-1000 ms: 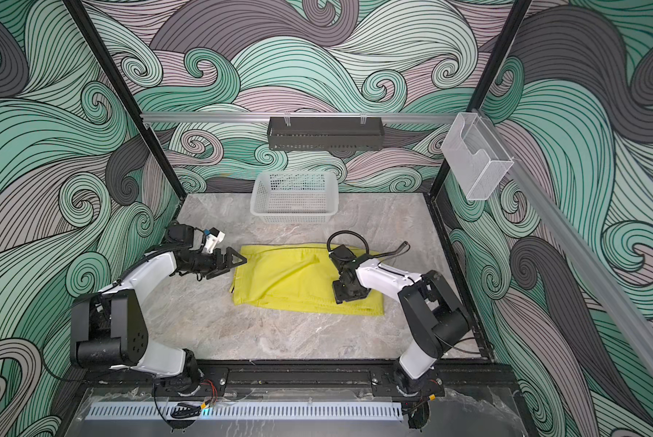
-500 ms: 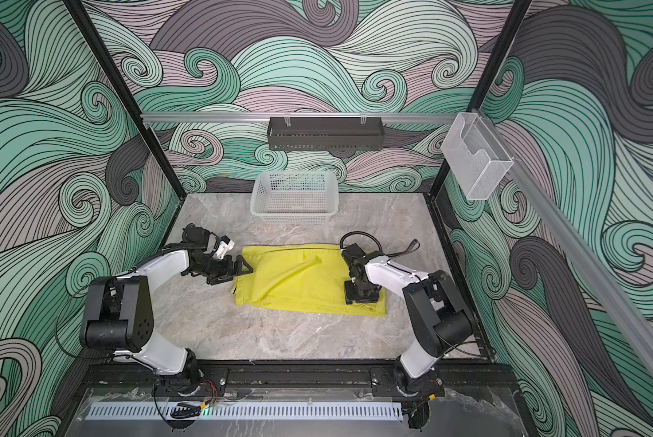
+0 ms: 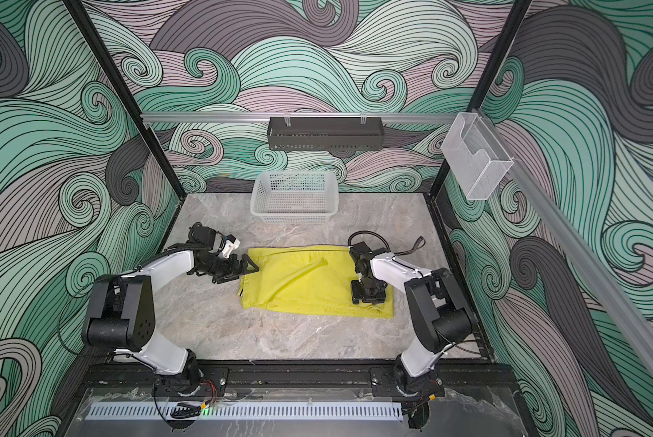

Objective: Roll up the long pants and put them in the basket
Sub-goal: Adjust the long pant at the center of the board.

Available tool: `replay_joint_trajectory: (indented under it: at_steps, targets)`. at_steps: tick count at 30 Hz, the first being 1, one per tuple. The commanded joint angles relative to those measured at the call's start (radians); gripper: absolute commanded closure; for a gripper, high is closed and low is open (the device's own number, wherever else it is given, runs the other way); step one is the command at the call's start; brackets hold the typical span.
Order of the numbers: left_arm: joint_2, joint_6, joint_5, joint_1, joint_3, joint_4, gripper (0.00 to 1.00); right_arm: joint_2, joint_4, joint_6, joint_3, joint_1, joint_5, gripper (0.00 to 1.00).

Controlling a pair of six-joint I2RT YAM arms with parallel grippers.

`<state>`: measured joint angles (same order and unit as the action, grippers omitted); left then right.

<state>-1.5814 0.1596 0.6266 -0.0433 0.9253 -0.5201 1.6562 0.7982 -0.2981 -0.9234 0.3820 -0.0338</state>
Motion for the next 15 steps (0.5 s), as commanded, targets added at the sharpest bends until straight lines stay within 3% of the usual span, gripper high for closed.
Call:
replay_joint_trajectory:
  at_steps: [1,11,15]
  targets:
    - [0.022,0.014,0.064,-0.021,0.003,0.008,0.01,0.046,0.043,0.017,-0.001,-0.006,-0.016,0.41]
    - [-0.091,0.035,0.092,-0.064,0.029,0.045,0.02,0.066,0.052,0.014,-0.031,-0.006,-0.025,0.43]
    - [-0.148,0.047,0.110,-0.064,0.054,0.070,0.10,0.065,0.057,0.026,-0.034,-0.005,-0.015,0.44]
